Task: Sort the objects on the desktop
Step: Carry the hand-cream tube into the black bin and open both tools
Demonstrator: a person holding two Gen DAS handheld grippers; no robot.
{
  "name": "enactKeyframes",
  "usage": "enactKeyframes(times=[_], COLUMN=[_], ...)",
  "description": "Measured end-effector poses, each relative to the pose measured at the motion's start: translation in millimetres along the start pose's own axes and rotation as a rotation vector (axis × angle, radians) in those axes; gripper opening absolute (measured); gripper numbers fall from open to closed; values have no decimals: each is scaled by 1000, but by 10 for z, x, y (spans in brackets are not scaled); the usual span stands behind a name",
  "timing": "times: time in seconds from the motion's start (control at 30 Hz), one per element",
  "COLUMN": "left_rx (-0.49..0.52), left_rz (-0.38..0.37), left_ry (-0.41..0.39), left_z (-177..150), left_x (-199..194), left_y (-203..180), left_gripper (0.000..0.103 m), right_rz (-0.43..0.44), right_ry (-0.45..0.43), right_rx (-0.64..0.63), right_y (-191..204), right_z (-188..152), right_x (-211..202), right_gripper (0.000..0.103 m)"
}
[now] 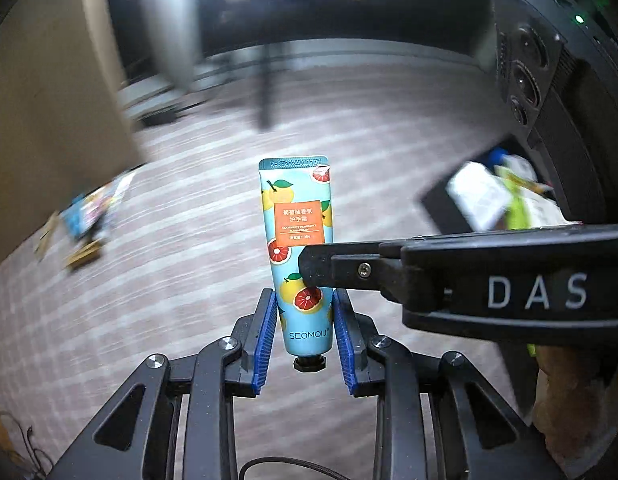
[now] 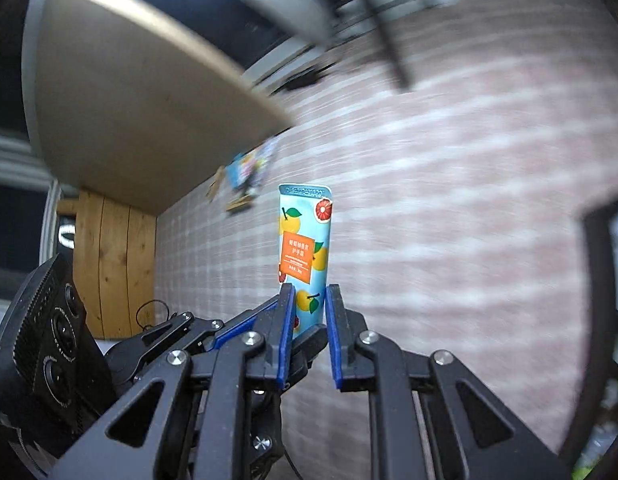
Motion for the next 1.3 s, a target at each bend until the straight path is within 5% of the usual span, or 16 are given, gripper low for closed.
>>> enactKeyframes(times=[0.27,0.63,0.97,1.3], left_rx=[222,432,440,391], left_rz=[-91,-161,-161,-109], left_ry=[-22,19,80,1], left_z=[592,1165,1306,1280], left_x=[13,297,561,275], left_y=[-1462,-2945,-3144,-2735], left_gripper=[27,27,30,37], right_rz=[-36,-131,-143,-206], right_ry=[-166,-307,-304,-345], right_rx=[123,284,357,259], right_y=[-1013,-2153,-2634,-2321], right_z=[-123,-201,-172,-73], right_x=[-1384,-2526,-2652,-2704], right_gripper=[16,16,18,26])
Point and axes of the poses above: each gripper's, at about its wrist camera, not at the fingertips, and x roughly the way its jaws point, y to its left, z to its top, the point moved 3 cm from there along x, roughly the way its jaws point, and after that the axes turned 8 degrees about x, right-handed, at the moved point
